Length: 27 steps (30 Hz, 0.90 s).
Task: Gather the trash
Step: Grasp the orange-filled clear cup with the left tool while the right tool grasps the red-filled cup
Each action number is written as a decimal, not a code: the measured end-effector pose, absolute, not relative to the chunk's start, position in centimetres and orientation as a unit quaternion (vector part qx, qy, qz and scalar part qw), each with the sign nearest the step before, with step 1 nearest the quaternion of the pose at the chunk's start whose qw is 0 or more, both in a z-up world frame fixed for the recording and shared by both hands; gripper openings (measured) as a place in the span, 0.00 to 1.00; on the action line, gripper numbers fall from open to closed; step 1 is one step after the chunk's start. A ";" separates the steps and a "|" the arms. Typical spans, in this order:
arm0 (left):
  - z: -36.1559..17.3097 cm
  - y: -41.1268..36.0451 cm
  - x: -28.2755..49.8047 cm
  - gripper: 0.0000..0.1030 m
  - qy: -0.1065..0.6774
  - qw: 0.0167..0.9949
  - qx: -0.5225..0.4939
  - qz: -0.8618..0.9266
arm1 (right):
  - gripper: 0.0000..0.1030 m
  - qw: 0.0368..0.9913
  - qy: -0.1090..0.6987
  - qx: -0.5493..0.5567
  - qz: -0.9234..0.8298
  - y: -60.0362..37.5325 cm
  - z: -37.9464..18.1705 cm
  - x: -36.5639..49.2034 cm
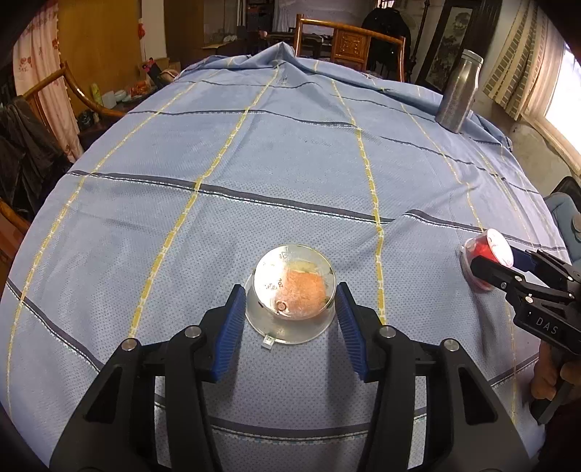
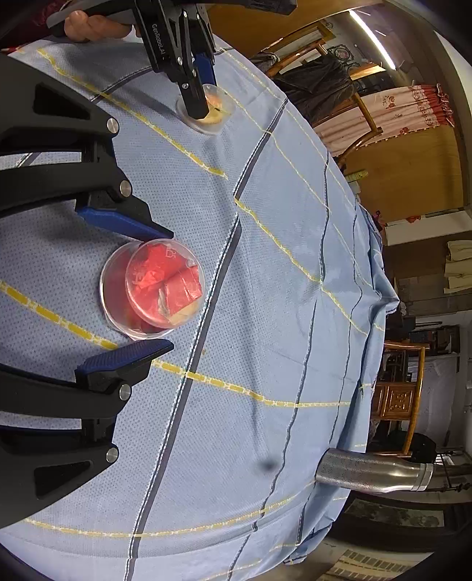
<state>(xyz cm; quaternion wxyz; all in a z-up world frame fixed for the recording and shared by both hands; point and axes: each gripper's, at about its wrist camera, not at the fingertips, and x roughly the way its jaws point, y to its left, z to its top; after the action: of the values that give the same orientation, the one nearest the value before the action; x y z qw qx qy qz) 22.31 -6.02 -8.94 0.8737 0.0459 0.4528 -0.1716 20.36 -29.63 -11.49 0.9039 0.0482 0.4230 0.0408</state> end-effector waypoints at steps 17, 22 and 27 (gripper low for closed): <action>-8.5 -5.6 21.6 0.49 0.444 0.877 0.033 -0.183 | 0.53 0.896 0.436 0.075 0.046 -30.1 -11.8 20.3; -7.8 -4.7 19.9 0.49 0.432 0.884 0.020 -0.180 | 0.53 0.898 0.423 0.109 0.049 -30.8 -11.0 18.9; -7.2 -4.6 17.8 0.49 0.420 0.889 0.029 -0.181 | 0.53 0.902 0.409 0.127 0.043 -31.2 -10.3 17.3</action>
<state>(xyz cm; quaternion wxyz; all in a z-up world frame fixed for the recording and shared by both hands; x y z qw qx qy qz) 17.75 -4.56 -7.18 0.8888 0.0286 0.4202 -0.1808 17.31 -31.25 -10.32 0.9025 0.1268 0.4094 0.0429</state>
